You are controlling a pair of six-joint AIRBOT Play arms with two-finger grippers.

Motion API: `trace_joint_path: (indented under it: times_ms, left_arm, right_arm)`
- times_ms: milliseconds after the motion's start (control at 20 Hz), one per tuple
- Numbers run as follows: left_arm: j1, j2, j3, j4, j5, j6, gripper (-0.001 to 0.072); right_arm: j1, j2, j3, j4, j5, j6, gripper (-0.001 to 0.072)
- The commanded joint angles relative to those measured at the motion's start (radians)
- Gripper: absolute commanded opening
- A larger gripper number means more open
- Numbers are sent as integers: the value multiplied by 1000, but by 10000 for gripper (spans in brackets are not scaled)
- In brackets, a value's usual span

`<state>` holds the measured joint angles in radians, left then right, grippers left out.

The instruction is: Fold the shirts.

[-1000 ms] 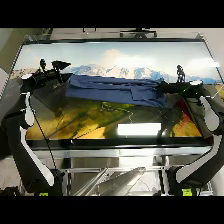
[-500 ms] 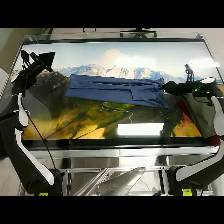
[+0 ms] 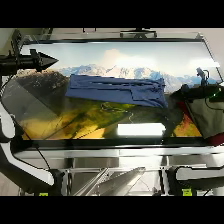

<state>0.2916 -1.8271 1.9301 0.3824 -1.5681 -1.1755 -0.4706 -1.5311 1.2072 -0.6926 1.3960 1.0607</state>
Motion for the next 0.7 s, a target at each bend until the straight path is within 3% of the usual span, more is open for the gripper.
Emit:
trace_joint_path:
  times_ms: [0,200,300,350,500,550,600,650]
  left_arm:
    - [-48,246,-240,239,-19,-12,-6]
    - [-61,463,-532,304,79,1,-4]
    - [-71,504,-592,312,106,3,-5]
    - [-84,509,-600,335,132,15,-5]
    - [-150,472,-534,537,246,40,-4]
    - [-167,453,-497,593,265,8,52]
    - [-184,428,-459,615,272,-14,349]
    - [-196,398,-421,620,263,-27,531]
  right_arm:
    - [-6,219,-264,-13,15,16,11]
    - [-3,428,-433,8,-286,13,15]
    - [-7,430,-422,24,-348,-5,13]
    - [-5,410,-406,23,-357,-64,13]
    - [7,284,-328,34,-384,-159,13]
    - [8,231,-291,45,-405,-157,44]
    - [8,180,-252,62,-404,-155,277]
    - [10,125,-207,76,-399,-128,477]
